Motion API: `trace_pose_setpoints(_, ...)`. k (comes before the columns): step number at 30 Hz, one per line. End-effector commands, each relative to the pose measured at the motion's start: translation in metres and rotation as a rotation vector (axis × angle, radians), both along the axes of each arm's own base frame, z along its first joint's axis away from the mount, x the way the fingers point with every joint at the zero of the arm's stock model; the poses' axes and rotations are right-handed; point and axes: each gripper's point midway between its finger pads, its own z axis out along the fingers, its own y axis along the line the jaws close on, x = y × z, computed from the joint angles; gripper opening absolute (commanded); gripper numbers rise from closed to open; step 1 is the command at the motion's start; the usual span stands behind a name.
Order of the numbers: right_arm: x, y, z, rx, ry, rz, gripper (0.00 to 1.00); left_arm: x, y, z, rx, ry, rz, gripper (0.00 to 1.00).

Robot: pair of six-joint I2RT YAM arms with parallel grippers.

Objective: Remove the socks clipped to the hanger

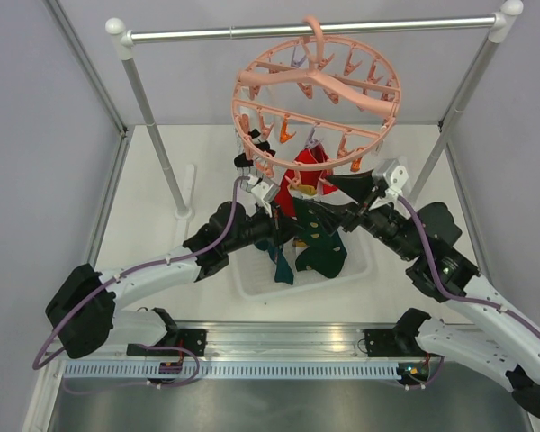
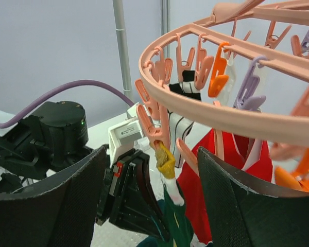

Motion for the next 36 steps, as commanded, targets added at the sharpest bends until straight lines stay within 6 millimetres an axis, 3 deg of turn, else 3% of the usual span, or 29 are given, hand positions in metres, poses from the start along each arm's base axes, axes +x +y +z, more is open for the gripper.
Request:
trace_pose_setpoints(1,-0.012,-0.007,-0.004,0.032,-0.011,0.015,0.75,0.001,-0.002,0.032,-0.037,-0.084,-0.003,0.02)
trace_pose_setpoints(5,-0.019,-0.016,-0.012,0.048,-0.006,0.01,0.76,0.0,-0.004,0.033,-0.034,-0.086,-0.003,0.02)
trace_pose_setpoints(17,-0.013,-0.006,-0.015,0.035,-0.009,-0.001,0.75,0.0,-0.017,0.036,-0.009,-0.094,-0.009,0.02)
trace_pose_setpoints(22,-0.005,-0.012,-0.001,0.035,-0.049,-0.058,0.76,0.0,-0.019,0.035,0.001,-0.094,-0.013,0.02)
trace_pose_setpoints(36,0.013,-0.001,0.023,-0.013,-0.126,-0.095,0.77,-0.004,-0.025,0.039,0.019,-0.105,-0.029,0.02)
